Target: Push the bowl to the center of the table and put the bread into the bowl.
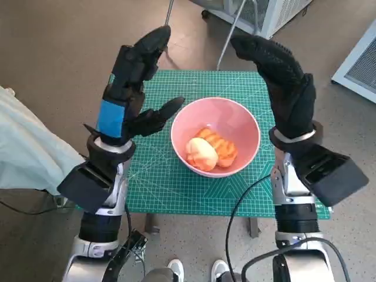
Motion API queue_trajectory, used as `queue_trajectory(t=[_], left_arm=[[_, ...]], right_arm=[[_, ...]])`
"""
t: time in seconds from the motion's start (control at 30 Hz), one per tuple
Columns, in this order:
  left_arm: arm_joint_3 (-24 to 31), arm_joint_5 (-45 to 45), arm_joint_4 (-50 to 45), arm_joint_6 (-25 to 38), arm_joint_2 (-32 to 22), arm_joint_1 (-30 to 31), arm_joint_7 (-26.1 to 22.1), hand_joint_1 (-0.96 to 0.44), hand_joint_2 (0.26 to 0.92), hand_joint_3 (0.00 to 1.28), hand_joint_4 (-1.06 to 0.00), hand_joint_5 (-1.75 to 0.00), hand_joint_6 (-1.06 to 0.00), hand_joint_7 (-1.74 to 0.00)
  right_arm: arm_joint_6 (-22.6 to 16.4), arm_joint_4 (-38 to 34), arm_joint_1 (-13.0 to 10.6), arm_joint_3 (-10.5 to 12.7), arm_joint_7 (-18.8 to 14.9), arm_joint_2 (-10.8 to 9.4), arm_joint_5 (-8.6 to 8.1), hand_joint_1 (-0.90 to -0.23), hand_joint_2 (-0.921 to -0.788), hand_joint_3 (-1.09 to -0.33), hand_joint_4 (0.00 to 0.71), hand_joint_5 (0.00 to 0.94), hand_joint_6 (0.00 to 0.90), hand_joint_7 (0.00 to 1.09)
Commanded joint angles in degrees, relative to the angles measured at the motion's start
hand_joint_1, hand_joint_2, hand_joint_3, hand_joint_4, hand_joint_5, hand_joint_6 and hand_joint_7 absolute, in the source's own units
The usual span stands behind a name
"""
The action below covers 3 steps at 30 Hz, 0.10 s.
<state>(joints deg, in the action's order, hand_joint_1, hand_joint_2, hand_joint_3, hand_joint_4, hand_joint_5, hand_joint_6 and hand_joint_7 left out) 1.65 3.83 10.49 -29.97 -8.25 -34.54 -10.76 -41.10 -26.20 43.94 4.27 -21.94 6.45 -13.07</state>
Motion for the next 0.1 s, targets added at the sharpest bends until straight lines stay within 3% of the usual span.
queue_trajectory(t=[0.03,0.1], left_arm=[[0.4,1.29,-1.1,0.81,-0.25,0.28,-0.79,-0.39,0.921,0.27,-0.31,-0.02,-0.11,-0.63],[0.4,1.85,-1.33,1.1,-0.27,0.42,-1.15,-0.39,0.921,0.27,-0.31,-0.02,-0.11,-0.63]], right_arm=[[0.3,-0.68,-0.92,-0.17,-0.07,-0.1,0.71,-0.63,-0.921,-0.824,0.223,0.038,-0.001,0.73],[0.16,-0.88,-0.85,-0.14,-0.05,-0.09,0.82,-0.63,-0.921,-0.823,0.223,0.038,-0.001,0.73]])
